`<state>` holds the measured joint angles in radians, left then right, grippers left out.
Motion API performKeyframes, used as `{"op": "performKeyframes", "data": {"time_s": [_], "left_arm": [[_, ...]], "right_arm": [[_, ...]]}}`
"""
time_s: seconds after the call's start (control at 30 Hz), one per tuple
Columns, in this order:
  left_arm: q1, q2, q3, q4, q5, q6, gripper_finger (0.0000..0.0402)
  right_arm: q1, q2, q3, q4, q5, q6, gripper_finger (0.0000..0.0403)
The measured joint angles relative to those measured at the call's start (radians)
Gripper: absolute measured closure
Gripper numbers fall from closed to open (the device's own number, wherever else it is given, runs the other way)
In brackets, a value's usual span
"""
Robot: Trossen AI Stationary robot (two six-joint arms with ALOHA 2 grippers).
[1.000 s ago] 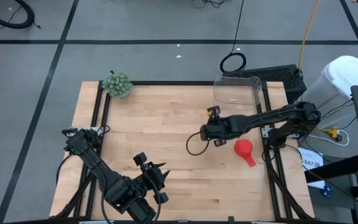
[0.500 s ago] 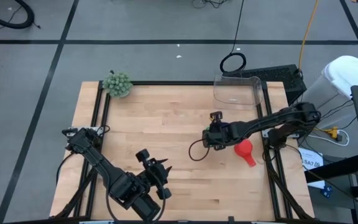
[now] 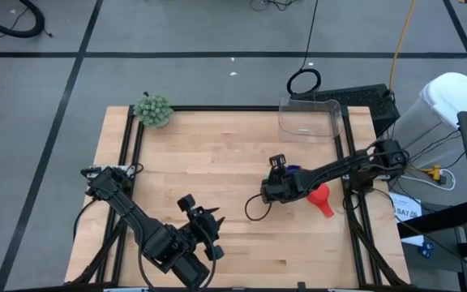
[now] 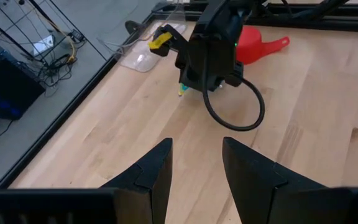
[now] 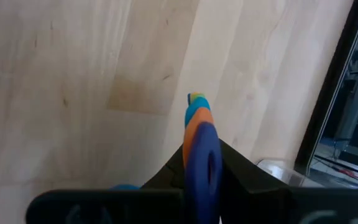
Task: Nest measuring cups in basket
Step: Put the stack of measuring cups into the transparent bin
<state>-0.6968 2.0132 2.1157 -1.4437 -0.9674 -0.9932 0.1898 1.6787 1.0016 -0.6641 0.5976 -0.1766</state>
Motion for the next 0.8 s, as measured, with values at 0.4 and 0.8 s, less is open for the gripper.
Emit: {"op": "performKeyframes", "data": {"time_s": [0.4, 0.8], "left_arm": [[0.0, 0.0, 0.0, 0.0, 0.001, 0.001, 0.0256], [0.0, 0.0, 0.0, 0.0, 0.001, 0.003, 0.0256]], "right_arm": [[0.002, 0.004, -0.003, 0.006, -0.037, 0.043, 0.0329], [0.003, -0.002, -0.003, 0.003, -0.081, 0.015, 0.0323]]}}
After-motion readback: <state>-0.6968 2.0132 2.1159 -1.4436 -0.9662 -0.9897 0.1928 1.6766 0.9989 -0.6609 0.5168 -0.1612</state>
